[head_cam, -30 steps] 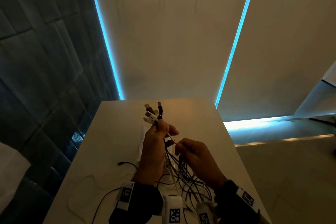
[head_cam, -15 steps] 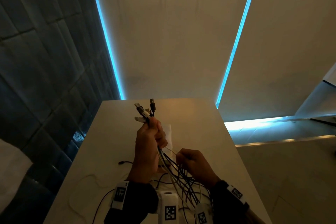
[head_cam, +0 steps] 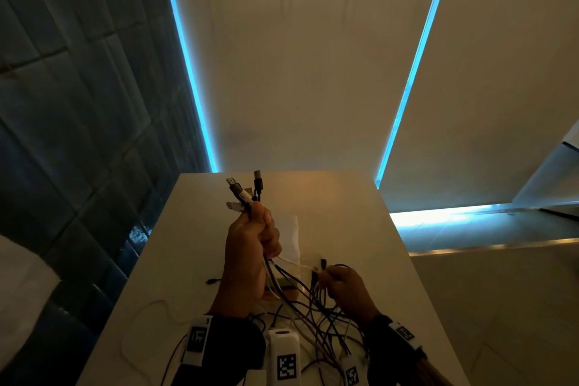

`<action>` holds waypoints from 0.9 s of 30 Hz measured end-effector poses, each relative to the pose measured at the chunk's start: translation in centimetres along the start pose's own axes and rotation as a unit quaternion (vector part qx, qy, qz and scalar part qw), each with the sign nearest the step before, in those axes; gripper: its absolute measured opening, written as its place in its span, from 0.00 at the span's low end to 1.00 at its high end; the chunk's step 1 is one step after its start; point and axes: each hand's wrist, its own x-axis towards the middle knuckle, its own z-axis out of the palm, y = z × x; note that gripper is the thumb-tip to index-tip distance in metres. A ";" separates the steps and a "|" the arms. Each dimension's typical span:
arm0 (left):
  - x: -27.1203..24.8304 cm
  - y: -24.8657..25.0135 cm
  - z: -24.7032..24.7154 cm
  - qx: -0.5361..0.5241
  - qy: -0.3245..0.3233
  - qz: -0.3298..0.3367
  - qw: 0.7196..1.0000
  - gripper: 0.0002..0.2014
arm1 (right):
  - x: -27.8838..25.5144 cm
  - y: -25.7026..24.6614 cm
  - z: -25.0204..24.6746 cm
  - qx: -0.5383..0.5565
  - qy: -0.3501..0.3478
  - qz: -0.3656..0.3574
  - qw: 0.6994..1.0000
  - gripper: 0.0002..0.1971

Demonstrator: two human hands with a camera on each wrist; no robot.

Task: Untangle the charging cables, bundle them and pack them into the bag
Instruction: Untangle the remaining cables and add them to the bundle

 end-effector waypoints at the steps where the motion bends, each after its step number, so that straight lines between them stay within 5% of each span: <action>1: 0.0 0.1 0.0 0.009 -0.003 -0.008 1.000 0.19 | 0.0 -0.9 -0.4 0.006 0.023 0.001 1.000 0.21; 4: -0.1 0.2 0.1 0.053 -0.010 -0.028 0.998 0.19 | -0.4 -4.9 -1.9 0.073 0.052 -0.026 0.996 0.17; 11: -0.2 -0.1 0.6 0.130 0.001 -0.061 0.990 0.18 | -3.2 -12.9 -3.7 0.161 -0.046 -0.169 0.971 0.14; 19: -0.1 1.1 0.1 -0.105 -0.029 -0.104 0.989 0.19 | -3.9 -12.0 -3.1 0.135 -0.162 -0.161 0.964 0.13; 27: -0.2 0.9 0.2 -0.089 -0.067 -0.024 0.993 0.15 | -2.8 -8.2 -2.2 0.150 -0.155 -0.117 0.969 0.14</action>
